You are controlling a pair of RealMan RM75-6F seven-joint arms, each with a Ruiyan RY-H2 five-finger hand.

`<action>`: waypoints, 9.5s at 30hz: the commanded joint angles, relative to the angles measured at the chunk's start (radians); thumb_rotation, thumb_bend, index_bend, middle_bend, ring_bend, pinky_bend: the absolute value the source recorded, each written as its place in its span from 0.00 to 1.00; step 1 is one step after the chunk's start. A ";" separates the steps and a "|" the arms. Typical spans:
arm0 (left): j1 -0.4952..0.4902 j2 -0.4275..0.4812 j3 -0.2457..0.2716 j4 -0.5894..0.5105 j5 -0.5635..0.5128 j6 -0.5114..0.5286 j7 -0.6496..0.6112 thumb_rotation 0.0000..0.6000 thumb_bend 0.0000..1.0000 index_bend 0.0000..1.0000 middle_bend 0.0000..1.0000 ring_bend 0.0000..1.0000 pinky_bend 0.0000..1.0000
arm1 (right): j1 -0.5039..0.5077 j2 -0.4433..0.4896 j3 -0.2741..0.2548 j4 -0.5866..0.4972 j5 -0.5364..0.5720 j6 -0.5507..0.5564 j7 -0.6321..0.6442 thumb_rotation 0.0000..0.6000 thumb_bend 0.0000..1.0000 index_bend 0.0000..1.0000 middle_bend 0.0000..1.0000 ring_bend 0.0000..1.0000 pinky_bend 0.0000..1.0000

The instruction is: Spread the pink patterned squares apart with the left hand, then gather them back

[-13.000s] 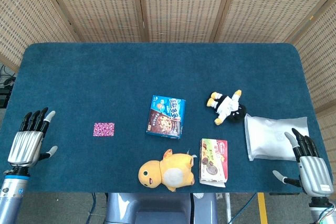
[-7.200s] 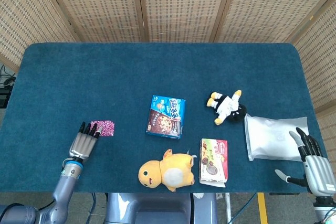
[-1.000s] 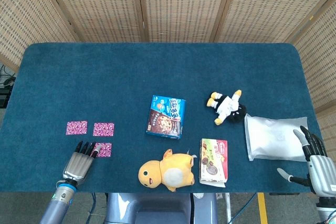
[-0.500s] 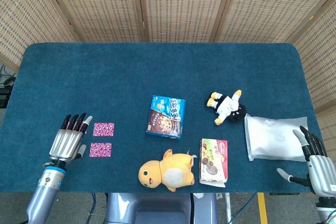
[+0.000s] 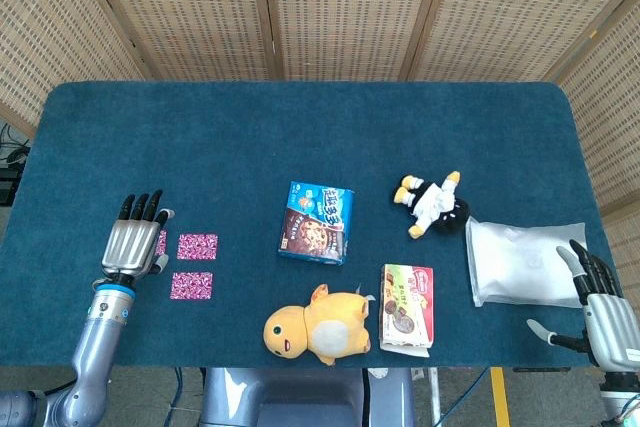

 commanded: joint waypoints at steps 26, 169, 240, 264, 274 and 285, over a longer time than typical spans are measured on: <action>-0.120 -0.210 -0.019 0.227 -0.182 -0.057 0.147 1.00 0.24 0.28 0.00 0.00 0.00 | 0.012 -0.009 0.006 0.032 0.033 -0.037 0.036 1.00 0.11 0.04 0.00 0.00 0.00; -0.112 -0.118 0.006 0.258 -0.199 -0.114 0.121 1.00 0.34 0.49 0.00 0.00 0.00 | 0.014 -0.008 0.003 0.037 0.033 -0.047 0.043 1.00 0.11 0.04 0.00 0.00 0.00; -0.032 -0.121 0.050 0.440 -0.188 -0.179 0.051 1.00 0.27 0.26 0.00 0.00 0.00 | 0.013 -0.015 0.001 0.039 0.029 -0.042 0.030 1.00 0.11 0.04 0.00 0.00 0.00; 0.014 -0.168 0.065 0.133 -0.046 0.014 0.034 1.00 0.26 0.25 0.00 0.00 0.00 | 0.012 -0.012 0.000 0.038 0.027 -0.043 0.039 1.00 0.11 0.04 0.00 0.00 0.00; 0.090 -0.181 0.133 0.039 0.080 0.157 0.045 1.00 0.26 0.25 0.00 0.00 0.00 | 0.011 -0.008 -0.002 0.037 0.019 -0.036 0.051 1.00 0.10 0.04 0.00 0.00 0.00; 0.138 -0.205 0.158 0.058 0.132 0.181 0.038 1.00 0.26 0.27 0.00 0.00 0.00 | 0.008 -0.005 -0.003 0.036 0.016 -0.031 0.056 1.00 0.10 0.04 0.00 0.00 0.00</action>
